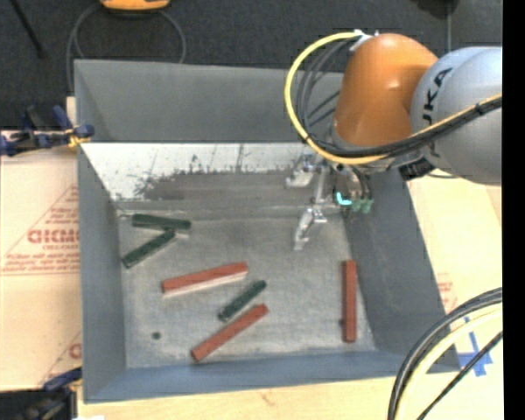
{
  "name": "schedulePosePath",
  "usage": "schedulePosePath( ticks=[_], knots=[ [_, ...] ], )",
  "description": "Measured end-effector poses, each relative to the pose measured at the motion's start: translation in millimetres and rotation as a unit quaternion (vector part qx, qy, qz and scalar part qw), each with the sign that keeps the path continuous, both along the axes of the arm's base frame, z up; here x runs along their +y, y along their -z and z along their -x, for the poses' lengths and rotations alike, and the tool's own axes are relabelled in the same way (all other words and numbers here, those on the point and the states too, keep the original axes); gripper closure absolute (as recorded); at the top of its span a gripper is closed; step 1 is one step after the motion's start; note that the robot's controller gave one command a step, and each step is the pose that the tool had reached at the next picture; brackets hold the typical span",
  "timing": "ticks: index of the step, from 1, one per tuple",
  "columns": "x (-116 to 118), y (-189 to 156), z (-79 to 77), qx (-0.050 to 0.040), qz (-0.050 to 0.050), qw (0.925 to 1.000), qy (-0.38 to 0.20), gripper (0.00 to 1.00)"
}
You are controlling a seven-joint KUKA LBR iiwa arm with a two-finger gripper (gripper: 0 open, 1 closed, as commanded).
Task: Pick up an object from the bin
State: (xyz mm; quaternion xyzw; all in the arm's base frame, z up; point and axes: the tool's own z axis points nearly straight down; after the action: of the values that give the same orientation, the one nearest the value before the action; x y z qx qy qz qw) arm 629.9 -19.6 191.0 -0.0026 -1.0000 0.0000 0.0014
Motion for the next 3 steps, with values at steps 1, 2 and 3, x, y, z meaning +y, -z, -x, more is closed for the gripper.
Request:
schedulePosePath(
  ticks=[1,2,3],
  knots=[
    [0.0,-4.4,-1.7,-0.0038,0.0,1.0,0.0,0.0],
    [57.7,71.2,-3.3,-0.0061,0.0,0.9991,-0.042,0.0],
    [117.4,62.9,1.5,-0.0021,0.0,0.9994,0.035,0.0]
  ],
)
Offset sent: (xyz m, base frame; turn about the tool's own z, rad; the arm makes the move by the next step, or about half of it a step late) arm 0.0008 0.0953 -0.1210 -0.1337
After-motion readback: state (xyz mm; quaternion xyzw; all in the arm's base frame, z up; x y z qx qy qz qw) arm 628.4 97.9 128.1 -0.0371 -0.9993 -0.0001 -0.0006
